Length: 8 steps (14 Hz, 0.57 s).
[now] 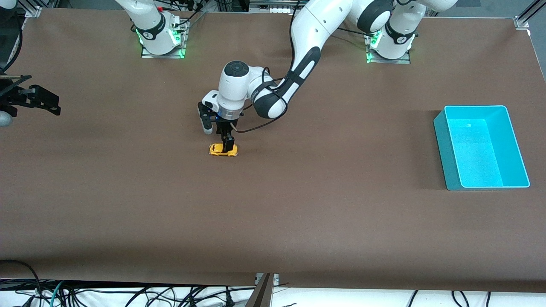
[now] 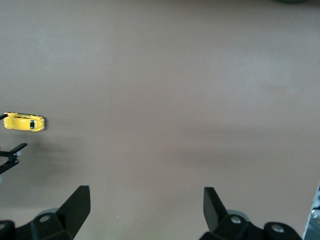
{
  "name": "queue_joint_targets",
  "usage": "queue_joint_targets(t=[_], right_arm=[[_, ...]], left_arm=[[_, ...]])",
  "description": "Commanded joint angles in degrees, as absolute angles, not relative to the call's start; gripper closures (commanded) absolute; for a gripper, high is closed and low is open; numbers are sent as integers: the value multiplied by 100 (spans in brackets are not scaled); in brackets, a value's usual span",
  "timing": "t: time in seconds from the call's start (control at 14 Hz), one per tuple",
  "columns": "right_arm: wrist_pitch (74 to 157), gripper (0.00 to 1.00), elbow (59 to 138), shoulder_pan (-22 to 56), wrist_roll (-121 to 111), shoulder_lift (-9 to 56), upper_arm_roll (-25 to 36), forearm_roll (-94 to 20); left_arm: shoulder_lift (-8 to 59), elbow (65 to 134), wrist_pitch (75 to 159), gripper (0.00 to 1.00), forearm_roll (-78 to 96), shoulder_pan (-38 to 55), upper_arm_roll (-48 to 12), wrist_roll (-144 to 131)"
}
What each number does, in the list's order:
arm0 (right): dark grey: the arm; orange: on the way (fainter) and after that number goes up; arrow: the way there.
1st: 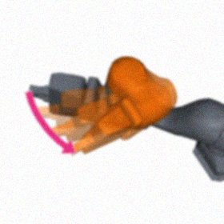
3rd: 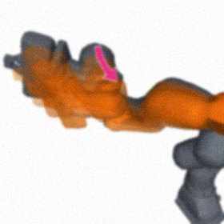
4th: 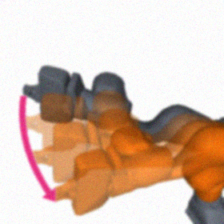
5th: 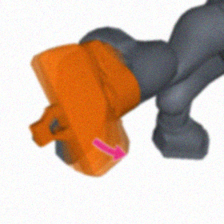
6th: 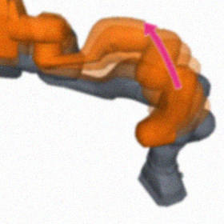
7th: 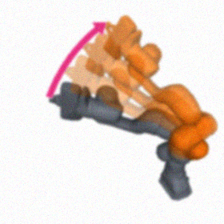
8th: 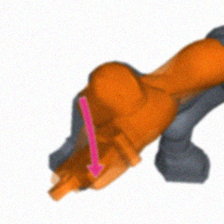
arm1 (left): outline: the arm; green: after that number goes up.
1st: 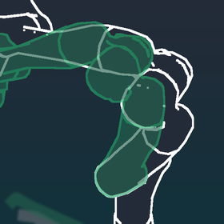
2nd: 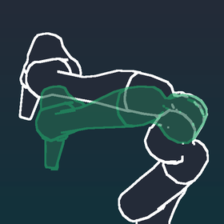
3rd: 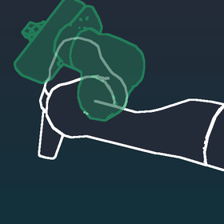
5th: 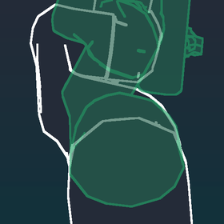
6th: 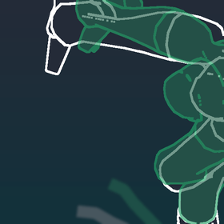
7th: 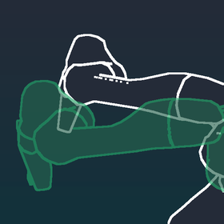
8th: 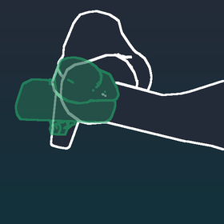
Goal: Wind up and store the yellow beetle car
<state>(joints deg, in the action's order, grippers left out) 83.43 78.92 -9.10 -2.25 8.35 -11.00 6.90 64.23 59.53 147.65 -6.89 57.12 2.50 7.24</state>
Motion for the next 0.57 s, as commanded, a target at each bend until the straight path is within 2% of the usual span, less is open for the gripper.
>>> queue_joint_targets(t=[0.0,0.36,0.5], right_arm=[[8244,0,8348,-914,9,432,-1107,484],[8244,0,8446,-879,18,334,-1090,413],[8244,0,8446,-861,18,343,-1081,404]], left_arm=[[6680,5599,14810,0,-756,5739,378,738],[6811,5520,14862,2,-712,5748,387,625],[6890,5406,14889,13,-703,5748,396,580]])
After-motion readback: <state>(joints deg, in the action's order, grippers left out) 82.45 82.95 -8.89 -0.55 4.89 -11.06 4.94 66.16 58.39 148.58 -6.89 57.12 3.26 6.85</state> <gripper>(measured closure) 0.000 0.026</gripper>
